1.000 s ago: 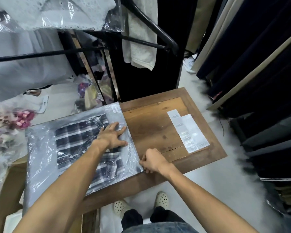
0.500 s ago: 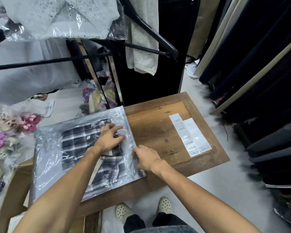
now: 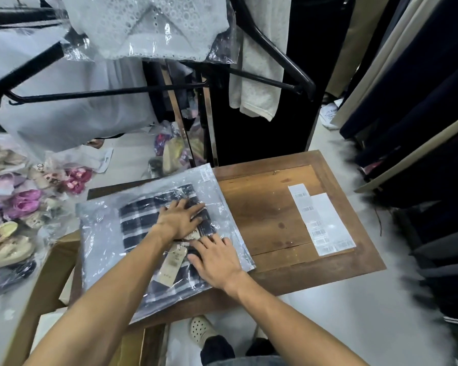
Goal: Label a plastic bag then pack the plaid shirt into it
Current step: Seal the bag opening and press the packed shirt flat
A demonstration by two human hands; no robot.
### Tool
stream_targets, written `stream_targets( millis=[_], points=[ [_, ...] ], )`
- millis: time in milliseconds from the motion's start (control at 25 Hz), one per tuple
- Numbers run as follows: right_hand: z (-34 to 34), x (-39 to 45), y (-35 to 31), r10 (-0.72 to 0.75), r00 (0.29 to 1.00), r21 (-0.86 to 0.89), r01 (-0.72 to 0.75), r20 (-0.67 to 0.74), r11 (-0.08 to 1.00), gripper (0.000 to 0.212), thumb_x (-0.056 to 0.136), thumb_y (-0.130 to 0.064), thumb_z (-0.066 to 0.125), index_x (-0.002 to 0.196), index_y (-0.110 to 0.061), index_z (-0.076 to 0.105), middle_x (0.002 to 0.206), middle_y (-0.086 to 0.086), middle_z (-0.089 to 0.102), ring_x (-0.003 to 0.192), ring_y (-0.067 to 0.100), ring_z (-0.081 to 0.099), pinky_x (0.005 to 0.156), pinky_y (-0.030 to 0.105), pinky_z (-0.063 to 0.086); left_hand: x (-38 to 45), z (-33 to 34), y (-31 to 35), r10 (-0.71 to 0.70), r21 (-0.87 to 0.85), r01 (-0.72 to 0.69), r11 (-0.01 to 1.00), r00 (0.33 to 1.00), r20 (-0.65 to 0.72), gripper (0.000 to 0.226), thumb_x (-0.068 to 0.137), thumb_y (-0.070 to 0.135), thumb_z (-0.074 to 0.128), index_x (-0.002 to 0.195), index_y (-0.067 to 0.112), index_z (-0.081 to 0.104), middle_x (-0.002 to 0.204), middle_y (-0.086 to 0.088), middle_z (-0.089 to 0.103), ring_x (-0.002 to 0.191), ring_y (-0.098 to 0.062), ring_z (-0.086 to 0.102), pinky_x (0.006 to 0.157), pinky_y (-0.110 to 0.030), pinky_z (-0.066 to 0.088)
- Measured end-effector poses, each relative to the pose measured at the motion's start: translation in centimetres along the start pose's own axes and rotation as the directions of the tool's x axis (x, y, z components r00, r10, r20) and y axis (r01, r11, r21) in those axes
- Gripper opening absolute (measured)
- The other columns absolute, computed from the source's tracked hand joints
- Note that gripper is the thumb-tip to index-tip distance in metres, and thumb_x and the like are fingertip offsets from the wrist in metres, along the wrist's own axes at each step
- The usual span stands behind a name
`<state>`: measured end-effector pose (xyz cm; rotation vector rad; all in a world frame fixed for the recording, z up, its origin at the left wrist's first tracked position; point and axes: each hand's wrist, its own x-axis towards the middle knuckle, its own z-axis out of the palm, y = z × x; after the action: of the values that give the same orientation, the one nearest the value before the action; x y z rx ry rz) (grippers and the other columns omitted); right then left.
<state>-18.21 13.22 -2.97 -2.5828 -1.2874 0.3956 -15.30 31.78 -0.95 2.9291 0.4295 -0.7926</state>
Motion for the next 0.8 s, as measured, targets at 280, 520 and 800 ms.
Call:
stream_targets(
  millis=[280,520,800],
  points=[
    [-1.4,0.4,4.8,0.159,0.987,-0.16,-0.155,0.013,0.975,0.072,0.102,-0.061,0.007,0.146,-0.023,0.049,0.144,0.0,0.055,0.148,0.03,0.034,0.121,0.065,0.01,-1.4,1.6,0.1,-0.045,-0.089,0.037,0.995,0.995,-0.089,0.066,0.096,0.066,0.033,0.157,0.045,0.02,0.159,-0.009,0.033,0.14,-0.036,0.033,0.111,-0.053,0.032],
    [-2.7,3.0,6.9,0.227,0.97,-0.171,-0.211,0.082,0.962,0.073,0.1,-0.066,0.008,0.148,-0.026,0.046,0.158,-0.002,0.044,0.155,0.029,0.02,0.118,0.075,0.005,-2.5,2.6,0.9,-0.114,-0.101,0.103,0.989,0.988,-0.107,0.083,0.081,0.081,0.041,0.154,0.044,0.029,0.157,-0.006,0.04,0.14,-0.035,0.034,0.107,-0.049,0.034],
    [-4.8,5.0,10.6,0.159,0.975,0.21,-0.19,0.154,0.959,0.069,0.094,-0.062,0.052,0.151,-0.024,0.044,0.17,-0.003,0.018,0.157,0.026,0.01,0.125,0.061,0.008,-3.5,2.5,0.2,-0.051,-0.367,0.025,0.93,0.997,-0.062,0.091,0.081,0.071,0.062,0.157,0.042,0.023,0.169,-0.008,0.014,0.152,-0.037,0.013,0.121,-0.056,0.021]
  ],
)
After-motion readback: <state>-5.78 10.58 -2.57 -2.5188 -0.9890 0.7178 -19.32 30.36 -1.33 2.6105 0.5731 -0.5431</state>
